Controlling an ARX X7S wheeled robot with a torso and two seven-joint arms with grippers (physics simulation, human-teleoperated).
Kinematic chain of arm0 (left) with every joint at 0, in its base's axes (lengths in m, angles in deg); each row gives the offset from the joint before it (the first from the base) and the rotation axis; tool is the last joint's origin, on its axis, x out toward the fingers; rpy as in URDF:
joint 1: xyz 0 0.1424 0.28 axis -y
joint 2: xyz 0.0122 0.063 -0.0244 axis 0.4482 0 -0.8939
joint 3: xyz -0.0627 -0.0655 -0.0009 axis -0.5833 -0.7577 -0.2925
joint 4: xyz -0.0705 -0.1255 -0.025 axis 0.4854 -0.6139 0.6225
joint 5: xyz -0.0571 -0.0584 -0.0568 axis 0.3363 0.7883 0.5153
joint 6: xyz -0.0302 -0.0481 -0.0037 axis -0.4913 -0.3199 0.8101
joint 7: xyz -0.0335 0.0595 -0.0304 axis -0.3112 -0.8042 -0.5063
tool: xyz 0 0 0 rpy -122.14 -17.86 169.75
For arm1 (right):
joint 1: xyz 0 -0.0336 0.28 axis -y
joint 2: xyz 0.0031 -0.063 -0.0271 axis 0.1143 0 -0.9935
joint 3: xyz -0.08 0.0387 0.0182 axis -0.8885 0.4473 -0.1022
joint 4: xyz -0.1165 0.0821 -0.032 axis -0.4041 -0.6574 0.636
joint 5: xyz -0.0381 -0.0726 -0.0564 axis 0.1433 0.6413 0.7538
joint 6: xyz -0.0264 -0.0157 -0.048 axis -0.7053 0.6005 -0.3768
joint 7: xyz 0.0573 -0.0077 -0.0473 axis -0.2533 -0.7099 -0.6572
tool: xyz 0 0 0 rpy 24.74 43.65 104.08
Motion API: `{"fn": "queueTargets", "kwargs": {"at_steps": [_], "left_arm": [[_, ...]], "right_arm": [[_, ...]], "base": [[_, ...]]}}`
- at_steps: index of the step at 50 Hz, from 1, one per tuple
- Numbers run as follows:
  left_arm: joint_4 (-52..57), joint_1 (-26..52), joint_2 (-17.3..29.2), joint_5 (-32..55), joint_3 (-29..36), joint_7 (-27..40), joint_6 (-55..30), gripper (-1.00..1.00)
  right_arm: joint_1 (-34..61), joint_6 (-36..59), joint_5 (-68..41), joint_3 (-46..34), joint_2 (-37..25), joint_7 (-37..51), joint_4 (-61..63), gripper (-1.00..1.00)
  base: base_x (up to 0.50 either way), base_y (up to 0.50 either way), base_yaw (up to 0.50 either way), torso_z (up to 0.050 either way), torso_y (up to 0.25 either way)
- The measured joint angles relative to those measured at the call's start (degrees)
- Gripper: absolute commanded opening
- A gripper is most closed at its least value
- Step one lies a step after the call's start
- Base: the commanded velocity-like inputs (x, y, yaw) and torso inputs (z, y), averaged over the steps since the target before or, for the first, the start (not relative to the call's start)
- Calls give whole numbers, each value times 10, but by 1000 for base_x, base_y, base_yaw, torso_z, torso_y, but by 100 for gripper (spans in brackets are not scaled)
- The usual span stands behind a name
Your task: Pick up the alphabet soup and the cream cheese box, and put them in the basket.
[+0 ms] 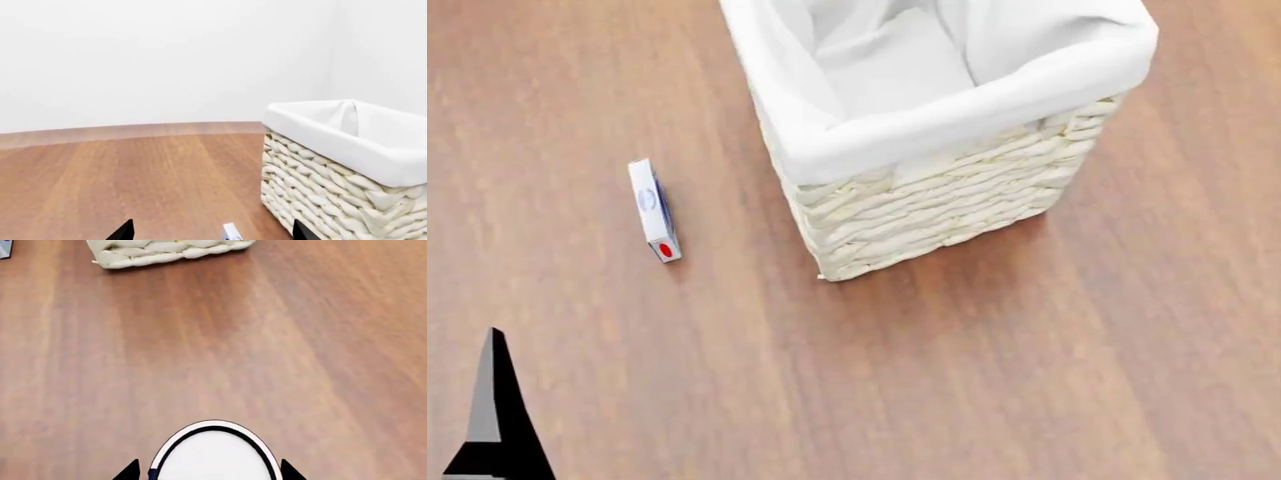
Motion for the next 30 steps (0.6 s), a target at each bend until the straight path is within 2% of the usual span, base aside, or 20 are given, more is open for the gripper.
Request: {"fn": "queueTargets", "kwargs": {"at_steps": [2, 3, 30], "left_arm": [[0, 0, 0, 0, 0, 1, 0, 100], [0, 0, 0, 0, 0, 1, 0, 100], [-4, -3, 3, 1, 3, 4, 7, 100]], "right_arm": [[1, 0, 1, -1, 2, -2, -4, 100], [2, -1, 1, -1, 3, -2, -6, -100], [3, -2, 3, -5, 0, 8, -3, -100]], "base": [[0, 0, 0, 0, 0], [0, 0, 0, 0, 0], [1, 0, 0, 0, -1]]}}
